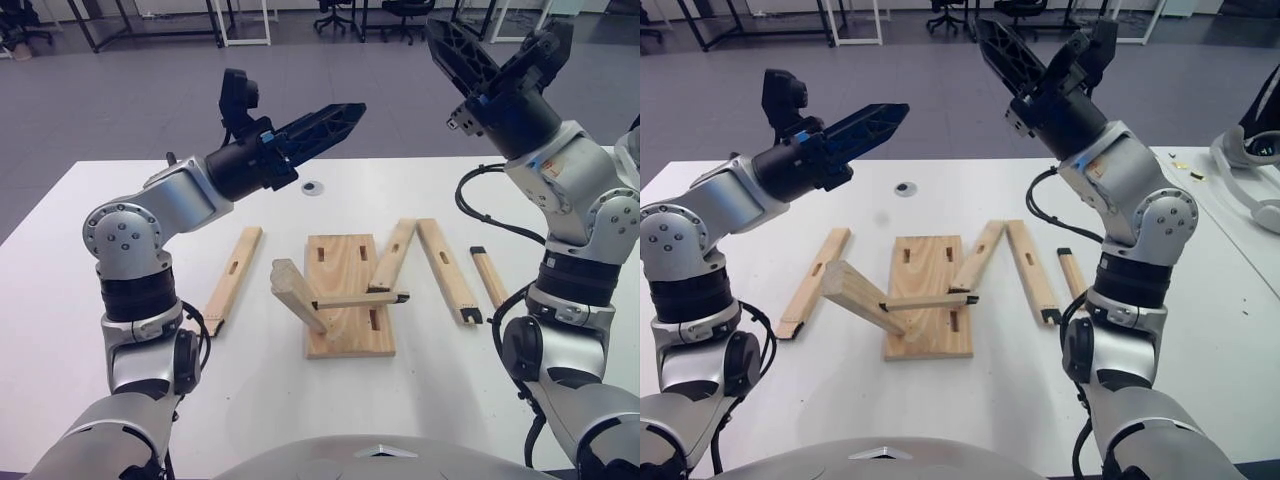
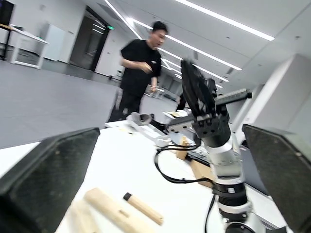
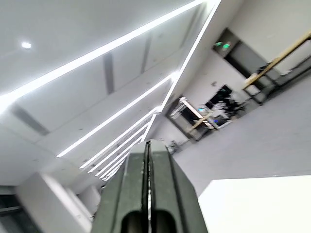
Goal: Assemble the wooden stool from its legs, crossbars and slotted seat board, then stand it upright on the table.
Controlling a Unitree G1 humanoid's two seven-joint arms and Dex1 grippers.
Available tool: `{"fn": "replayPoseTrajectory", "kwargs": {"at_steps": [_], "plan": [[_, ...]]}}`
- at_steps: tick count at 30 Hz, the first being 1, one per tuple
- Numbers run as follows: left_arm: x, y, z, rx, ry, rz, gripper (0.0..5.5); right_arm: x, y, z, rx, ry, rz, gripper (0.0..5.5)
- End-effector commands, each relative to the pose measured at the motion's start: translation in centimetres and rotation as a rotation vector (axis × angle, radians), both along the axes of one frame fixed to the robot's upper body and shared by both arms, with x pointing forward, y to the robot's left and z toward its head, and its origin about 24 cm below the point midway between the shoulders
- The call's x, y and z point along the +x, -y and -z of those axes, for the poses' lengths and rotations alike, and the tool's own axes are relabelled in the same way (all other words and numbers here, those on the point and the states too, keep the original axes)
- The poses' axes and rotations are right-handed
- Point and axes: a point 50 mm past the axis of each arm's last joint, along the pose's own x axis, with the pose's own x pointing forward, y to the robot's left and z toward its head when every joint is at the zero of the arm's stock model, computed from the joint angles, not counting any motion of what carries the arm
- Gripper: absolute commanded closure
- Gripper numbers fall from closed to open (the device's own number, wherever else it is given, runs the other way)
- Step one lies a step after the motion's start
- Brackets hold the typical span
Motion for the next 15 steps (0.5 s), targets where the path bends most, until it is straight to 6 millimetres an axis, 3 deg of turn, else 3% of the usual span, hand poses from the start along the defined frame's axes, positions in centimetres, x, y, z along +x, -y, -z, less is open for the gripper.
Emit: {"fn": "replayPoseTrajectory", "kwargs": {"at_steps": [1, 4, 6, 11, 15], "plan": [[0.3, -1.5, 0.9, 0.016, -0.009, -0.113, 0.10, 1.5, 2.5, 4.9, -0.429, -0.113, 0.260, 5.45], [0.4, -2.4, 1.9, 0.060, -0.008, -0.185, 0.10, 2.2, 4.8, 8.8, -0.687, -0.202, 0.409, 5.45], [0.5, -2.6, 2.5, 0.073, -0.011, -0.221, 0.10, 2.3, 5.1, 11.6, -0.786, -0.277, 0.405, 5.45], [0.7, -2.4, 3.1, 0.073, -0.008, -0.249, 0.10, 1.5, 1.3, 16.8, -1.023, -0.232, 0.182, 5.45], [0.6, -2.2, 3.5, 0.073, -0.018, -0.246, 0.10, 0.5, -0.5, 19.3, -1.145, -0.151, 0.016, 5.45]]}}
